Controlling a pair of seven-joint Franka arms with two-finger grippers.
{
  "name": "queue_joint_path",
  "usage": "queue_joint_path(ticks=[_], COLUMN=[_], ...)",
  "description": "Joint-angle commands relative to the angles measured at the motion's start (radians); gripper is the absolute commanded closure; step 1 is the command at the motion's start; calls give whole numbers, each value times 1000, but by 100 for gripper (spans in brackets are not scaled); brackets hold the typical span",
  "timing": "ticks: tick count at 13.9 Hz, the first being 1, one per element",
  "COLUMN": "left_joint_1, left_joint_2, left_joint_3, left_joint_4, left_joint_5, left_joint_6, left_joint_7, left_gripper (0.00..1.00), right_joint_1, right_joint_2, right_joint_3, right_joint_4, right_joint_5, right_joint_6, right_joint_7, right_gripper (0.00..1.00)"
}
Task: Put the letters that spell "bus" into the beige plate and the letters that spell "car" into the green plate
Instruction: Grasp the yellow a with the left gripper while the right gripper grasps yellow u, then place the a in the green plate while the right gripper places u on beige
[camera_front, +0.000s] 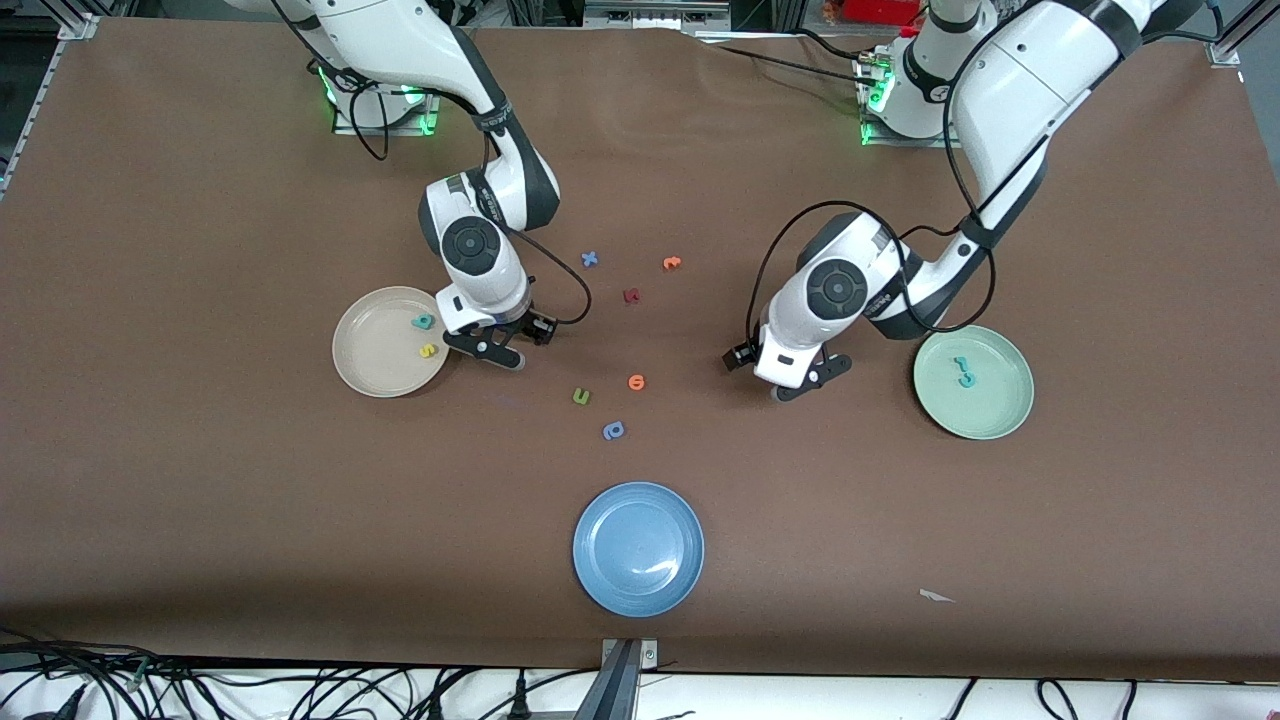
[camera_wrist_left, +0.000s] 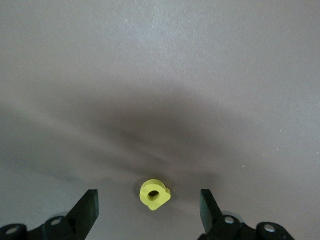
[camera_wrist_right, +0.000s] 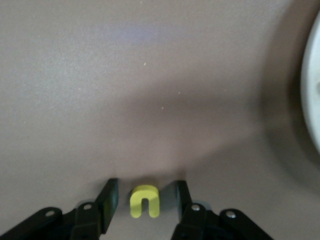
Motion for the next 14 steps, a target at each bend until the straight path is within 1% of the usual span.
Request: queue_joint_path(ticks=[1, 2, 4, 5, 7, 8, 10, 11, 13, 14], left_joint_1=[-22, -25, -27, -30, -36, -36, -36, -36, -38, -38], left_joint_2=[14, 20, 33, 37, 47, 48, 48, 48, 53, 54], left_joint_3=[5, 5, 5, 5, 5, 7, 10, 12, 16, 16], left_joint_4=[-9, -9, -10, -10, -9, -9, -9, -9, -6, -6], left_joint_5=[83, 112, 152, 154, 154, 154, 154, 154, 154, 154], left_joint_6=[21, 36, 44, 44, 45, 55, 64, 64, 64, 64], left_joint_7=[-87, -122, -162, -172, -178, -181, -181, -181, -179, -179], left_gripper=[11, 13, 14, 14, 17, 19, 25, 33, 51, 58], right_joint_1=[21, 24, 25, 25, 25, 18, 18, 17, 18, 18], right_joint_2=[14, 16, 18, 18, 15, 5, -8, -27, -57, -71], right_joint_3=[-4, -4, -4, -6, -11, -18, -66, -96, -168, -200], right_joint_4=[2, 2, 2, 4, 11, 28, 43, 46, 53, 50], right_joint_5=[20, 20, 20, 20, 17, 14, 9, 9, 9, 9], right_joint_6=[9, 9, 9, 9, 6, -6, -65, -99, -188, -234], right_joint_7=[11, 11, 11, 11, -8, -24, -96, -154, -293, -358], right_gripper=[46, 47, 66, 75, 90, 92, 92, 92, 92, 92])
